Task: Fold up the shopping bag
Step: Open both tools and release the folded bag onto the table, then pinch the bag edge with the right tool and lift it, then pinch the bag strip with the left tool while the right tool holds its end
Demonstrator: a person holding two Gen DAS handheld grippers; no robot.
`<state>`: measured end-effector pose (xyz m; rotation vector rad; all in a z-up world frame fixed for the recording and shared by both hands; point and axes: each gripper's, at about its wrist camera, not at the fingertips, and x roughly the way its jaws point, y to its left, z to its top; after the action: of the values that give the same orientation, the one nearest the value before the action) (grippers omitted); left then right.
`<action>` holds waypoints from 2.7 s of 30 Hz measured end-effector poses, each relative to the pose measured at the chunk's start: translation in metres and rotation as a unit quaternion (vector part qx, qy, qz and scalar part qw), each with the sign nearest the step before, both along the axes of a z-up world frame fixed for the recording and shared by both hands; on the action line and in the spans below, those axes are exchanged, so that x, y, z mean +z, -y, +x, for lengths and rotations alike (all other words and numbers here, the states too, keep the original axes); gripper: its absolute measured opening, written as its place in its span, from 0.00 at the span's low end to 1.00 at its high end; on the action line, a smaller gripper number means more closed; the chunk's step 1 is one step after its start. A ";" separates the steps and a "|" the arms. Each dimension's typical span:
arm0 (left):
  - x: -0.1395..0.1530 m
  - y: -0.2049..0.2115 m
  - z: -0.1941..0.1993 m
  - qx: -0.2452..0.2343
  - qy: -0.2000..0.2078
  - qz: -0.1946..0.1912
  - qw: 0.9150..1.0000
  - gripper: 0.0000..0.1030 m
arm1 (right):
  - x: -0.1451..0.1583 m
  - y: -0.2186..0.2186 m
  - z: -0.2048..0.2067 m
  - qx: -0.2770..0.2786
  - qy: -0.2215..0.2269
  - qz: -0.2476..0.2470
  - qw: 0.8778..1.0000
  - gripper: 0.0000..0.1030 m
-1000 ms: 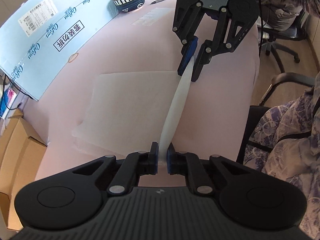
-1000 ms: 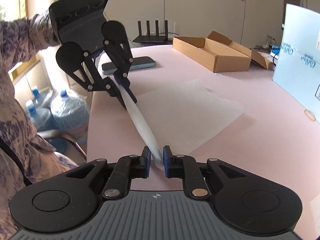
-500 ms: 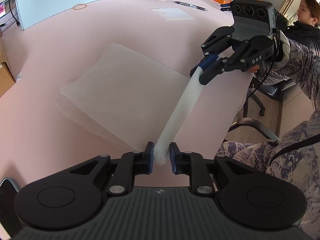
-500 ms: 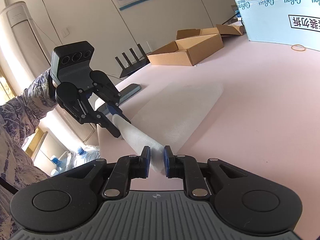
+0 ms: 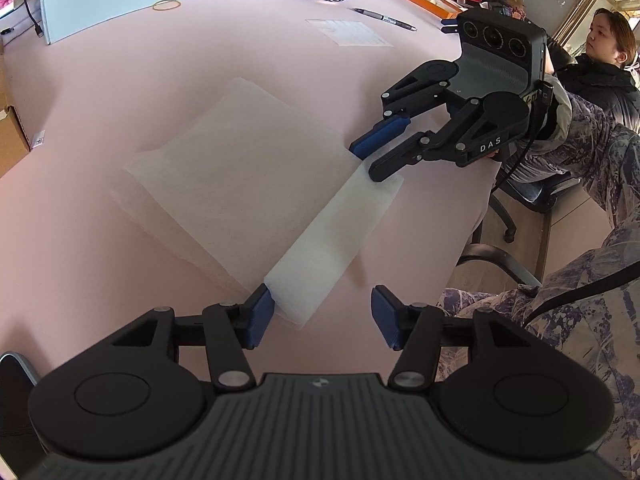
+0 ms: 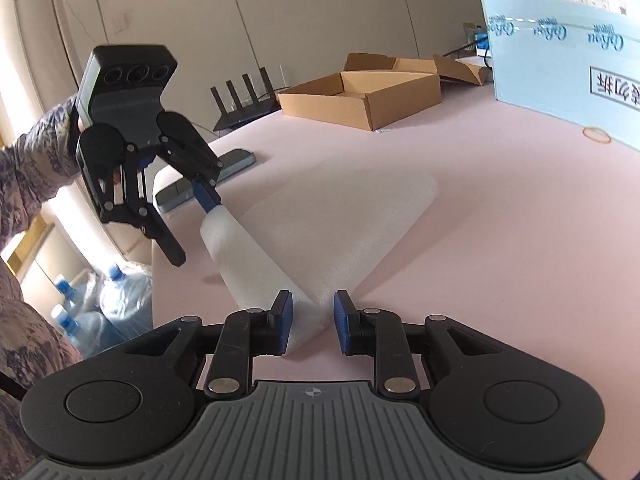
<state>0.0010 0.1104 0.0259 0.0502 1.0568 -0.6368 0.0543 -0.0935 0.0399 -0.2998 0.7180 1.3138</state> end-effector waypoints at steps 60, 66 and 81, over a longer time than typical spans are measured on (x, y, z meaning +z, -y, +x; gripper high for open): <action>-0.001 -0.002 0.005 0.010 0.040 -0.024 0.999 0.32 | -0.036 -0.033 -0.122 0.225 0.553 -0.207 0.775 0.37; -0.001 -0.002 0.003 0.008 0.047 -0.026 0.999 0.32 | -0.048 -0.037 -0.126 0.245 0.561 -0.225 0.758 0.10; 0.018 0.074 -0.075 -0.094 0.280 0.253 0.921 0.54 | 0.006 -0.035 -0.087 0.209 0.382 -0.162 0.886 0.05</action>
<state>-0.0744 0.0359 0.0438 0.7522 0.6340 -0.4622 -0.0329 -0.0585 0.0462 -1.2262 0.1853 1.3203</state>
